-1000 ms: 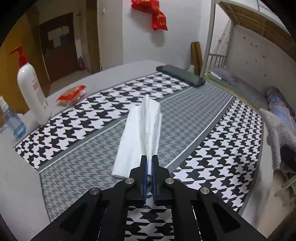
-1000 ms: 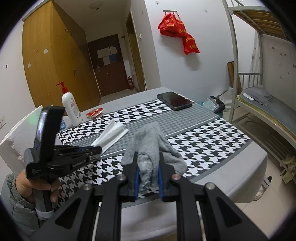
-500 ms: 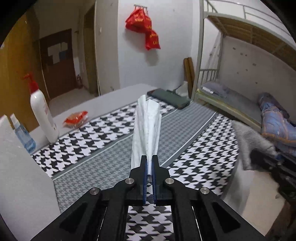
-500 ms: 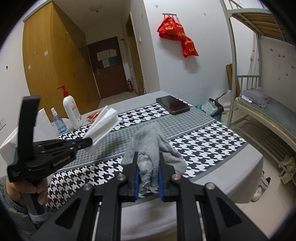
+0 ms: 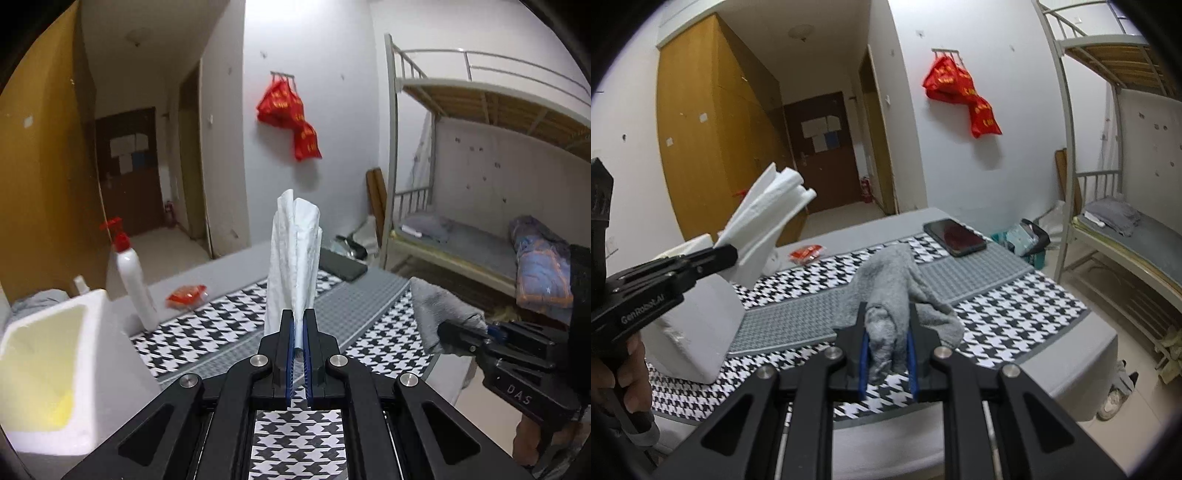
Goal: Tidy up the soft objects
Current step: 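Carry the white cloth and grey sock over the foam box with both tools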
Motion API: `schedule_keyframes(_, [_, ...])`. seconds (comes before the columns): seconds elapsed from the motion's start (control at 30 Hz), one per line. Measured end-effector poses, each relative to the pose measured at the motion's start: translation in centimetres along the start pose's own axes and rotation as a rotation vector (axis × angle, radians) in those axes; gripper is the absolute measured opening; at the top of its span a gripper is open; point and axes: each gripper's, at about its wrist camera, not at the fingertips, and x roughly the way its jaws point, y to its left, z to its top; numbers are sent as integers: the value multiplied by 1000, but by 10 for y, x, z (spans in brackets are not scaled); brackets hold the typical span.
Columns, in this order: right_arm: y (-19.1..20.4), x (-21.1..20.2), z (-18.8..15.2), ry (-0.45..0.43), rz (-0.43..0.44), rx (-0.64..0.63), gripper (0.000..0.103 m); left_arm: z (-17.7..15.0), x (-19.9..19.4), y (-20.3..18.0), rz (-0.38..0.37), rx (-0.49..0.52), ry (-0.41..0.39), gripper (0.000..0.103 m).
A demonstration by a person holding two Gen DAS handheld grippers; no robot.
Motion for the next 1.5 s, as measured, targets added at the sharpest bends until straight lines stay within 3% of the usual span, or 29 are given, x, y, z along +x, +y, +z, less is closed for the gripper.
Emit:
schedule_keyframes(0.2, [20, -11, 11, -42, 59, -39, 20, 4, -20, 6, 26, -6, -52, 5])
schedule_keyframes(0.63, [51, -13, 30, -78, 145, -93, 20, 11, -53, 24, 147, -35, -127, 5])
schedule_keyframes(0.73, [59, -13, 36, -87, 171, -96, 20, 11, -61, 34, 203, -50, -139, 4])
schedule_keyframes(1.5, [133, 15, 57, -72, 423, -236, 20, -1, -89, 100, 493, -169, -118, 5])
